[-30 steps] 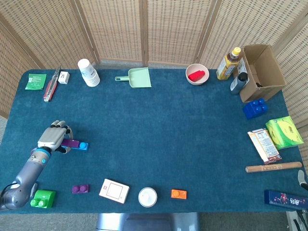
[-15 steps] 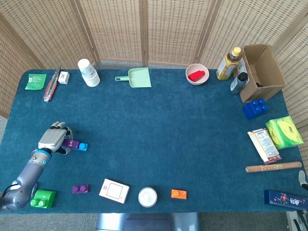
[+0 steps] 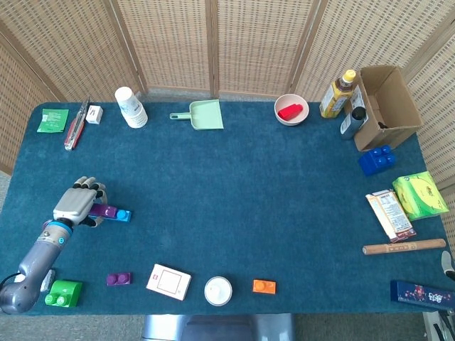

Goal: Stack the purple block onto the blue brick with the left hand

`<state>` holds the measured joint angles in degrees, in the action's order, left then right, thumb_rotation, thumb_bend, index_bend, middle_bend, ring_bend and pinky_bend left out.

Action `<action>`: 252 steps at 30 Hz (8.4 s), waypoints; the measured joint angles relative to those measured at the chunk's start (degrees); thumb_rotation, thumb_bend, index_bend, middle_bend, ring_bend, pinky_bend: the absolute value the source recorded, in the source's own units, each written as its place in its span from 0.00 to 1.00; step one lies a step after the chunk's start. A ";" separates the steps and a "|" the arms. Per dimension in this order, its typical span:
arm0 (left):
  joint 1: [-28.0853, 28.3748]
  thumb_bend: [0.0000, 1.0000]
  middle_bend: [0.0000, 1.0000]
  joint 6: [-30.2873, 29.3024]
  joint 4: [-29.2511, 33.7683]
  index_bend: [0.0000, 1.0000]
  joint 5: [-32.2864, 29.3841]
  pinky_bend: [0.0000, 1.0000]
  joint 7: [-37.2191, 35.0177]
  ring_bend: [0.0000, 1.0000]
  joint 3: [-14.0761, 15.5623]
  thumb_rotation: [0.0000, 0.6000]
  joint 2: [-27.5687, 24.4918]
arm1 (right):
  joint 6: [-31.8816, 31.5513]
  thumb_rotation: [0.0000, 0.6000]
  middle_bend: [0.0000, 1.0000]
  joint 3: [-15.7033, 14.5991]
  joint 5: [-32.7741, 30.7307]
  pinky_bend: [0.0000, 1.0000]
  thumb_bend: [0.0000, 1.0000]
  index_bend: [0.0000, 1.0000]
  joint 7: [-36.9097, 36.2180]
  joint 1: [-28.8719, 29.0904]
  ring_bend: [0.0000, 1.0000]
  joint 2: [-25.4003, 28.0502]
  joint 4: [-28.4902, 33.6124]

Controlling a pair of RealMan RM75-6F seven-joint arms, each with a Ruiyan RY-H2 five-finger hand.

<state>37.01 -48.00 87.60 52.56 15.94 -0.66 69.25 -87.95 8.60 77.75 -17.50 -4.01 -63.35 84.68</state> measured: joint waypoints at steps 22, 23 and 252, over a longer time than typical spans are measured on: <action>-4.42 0.36 0.08 -4.07 2.96 0.14 8.11 0.00 -11.15 0.00 -1.36 0.36 -4.23 | 0.70 1.00 0.10 -0.22 0.58 0.07 0.41 0.03 1.18 0.64 0.00 -0.48 1.06; -4.93 0.35 0.08 -4.22 2.70 0.14 9.15 0.00 -13.17 0.00 -1.44 0.28 -4.17 | 0.71 1.00 0.10 -0.23 0.65 0.07 0.41 0.03 1.33 0.70 0.00 -0.55 1.17; -35.54 0.30 0.16 -42.93 13.37 0.24 36.85 0.00 -21.35 0.00 6.83 0.30 -15.44 | 3.14 1.00 0.11 -2.46 7.73 0.04 0.41 0.15 22.64 6.52 0.00 2.45 15.05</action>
<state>1.47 -90.92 100.98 89.41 -5.41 6.18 53.81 -84.81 6.14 85.48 5.14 2.51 -60.90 99.73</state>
